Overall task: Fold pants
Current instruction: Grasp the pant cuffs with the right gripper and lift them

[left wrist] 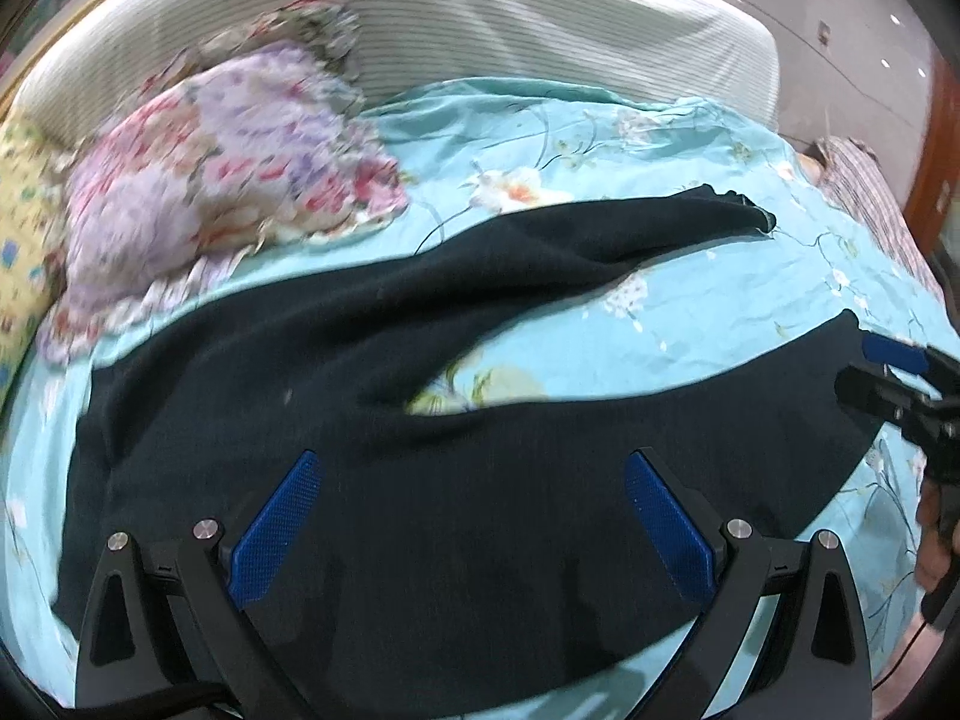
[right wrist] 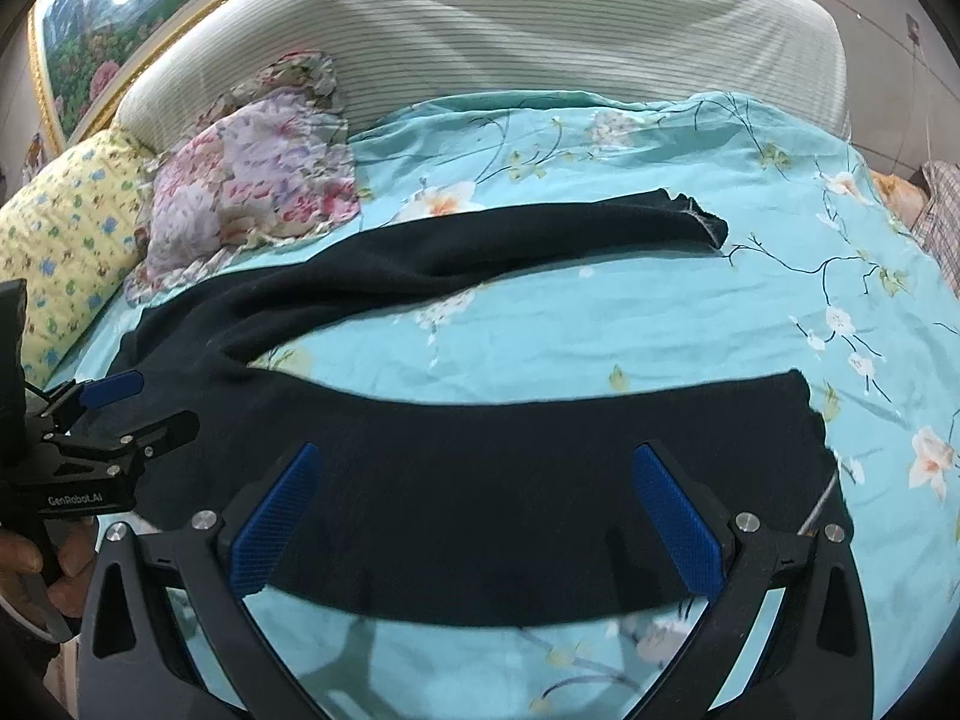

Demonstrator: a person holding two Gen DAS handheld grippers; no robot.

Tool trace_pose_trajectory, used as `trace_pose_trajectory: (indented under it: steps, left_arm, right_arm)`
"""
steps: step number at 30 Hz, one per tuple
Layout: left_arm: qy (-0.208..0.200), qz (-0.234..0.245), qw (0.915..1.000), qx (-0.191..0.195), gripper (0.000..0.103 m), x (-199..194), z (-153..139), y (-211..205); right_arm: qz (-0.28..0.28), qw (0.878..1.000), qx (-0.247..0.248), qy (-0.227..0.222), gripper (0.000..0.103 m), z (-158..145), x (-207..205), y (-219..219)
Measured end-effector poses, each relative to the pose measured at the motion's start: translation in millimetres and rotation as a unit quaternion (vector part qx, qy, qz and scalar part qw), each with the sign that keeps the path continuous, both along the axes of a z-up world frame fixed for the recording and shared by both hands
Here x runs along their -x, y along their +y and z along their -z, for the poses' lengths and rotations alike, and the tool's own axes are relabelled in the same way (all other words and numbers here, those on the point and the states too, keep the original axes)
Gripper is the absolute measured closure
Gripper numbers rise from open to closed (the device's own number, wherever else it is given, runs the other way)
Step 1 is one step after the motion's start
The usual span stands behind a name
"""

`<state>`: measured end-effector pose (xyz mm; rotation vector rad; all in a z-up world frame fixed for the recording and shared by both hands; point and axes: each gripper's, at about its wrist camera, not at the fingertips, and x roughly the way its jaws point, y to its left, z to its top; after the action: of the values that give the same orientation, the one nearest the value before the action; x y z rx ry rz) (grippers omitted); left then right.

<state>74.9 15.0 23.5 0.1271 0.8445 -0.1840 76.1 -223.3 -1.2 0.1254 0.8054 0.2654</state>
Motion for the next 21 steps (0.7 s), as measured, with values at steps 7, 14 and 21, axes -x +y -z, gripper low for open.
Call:
trace_pose_trajectory:
  steps: [7,14,21]
  left_arm:
    - [0.003,0.070,0.9973,-0.023,0.001,-60.0,-12.5,-18.2]
    - [0.016,0.130,0.9899,-0.054,0.001,-124.0,-12.5,-45.9]
    - [0.059,0.206,0.9749,-0.061,0.001,-179.1,9.0,-79.0]
  right_arm:
    - [0.030,0.998,-0.053,0.035,0.000,-4.0,-50.8,-30.3]
    - [0.088,0.987,-0.118,0.060,0.000,-3.7,-106.8,-65.1]
    - [0.169,0.956,-0.213,0.108,0.019,19.3,-159.9,-106.1]
